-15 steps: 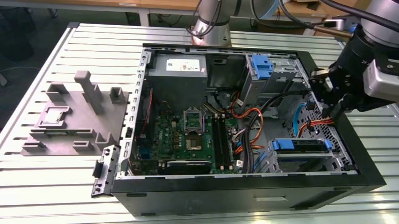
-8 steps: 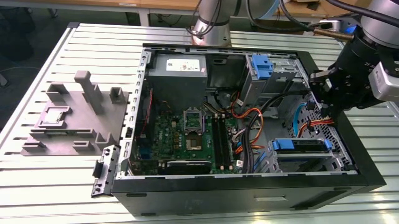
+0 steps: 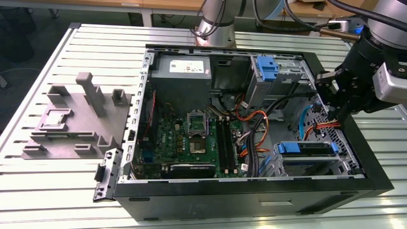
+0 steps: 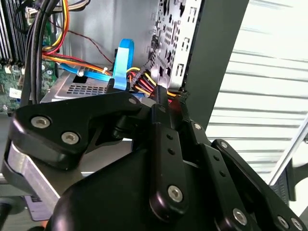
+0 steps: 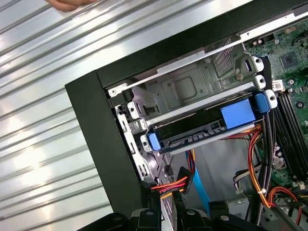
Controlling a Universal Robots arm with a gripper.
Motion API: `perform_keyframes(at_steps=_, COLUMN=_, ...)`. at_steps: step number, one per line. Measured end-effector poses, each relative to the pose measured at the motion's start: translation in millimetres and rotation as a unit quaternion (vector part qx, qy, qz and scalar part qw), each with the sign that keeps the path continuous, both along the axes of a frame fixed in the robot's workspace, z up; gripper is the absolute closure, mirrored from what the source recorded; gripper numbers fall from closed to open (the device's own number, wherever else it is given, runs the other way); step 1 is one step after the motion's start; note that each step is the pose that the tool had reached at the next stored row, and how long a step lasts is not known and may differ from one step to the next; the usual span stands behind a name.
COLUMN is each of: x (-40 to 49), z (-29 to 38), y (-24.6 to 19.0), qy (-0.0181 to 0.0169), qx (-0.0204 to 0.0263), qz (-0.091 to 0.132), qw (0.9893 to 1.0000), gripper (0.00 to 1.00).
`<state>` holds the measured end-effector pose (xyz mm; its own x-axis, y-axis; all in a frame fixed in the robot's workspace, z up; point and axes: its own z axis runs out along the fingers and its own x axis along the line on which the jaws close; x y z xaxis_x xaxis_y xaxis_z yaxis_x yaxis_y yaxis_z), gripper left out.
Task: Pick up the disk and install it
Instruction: 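Insert the first disk wire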
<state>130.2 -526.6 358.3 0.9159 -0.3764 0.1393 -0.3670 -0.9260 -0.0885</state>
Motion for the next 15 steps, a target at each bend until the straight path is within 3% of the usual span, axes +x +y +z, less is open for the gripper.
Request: perform_keyframes(at_steps=15, x=3.3, z=0.0, y=0.0, qy=0.0000, qx=-0.0015, qz=-0.002, qw=1.0000, gripper=0.76)
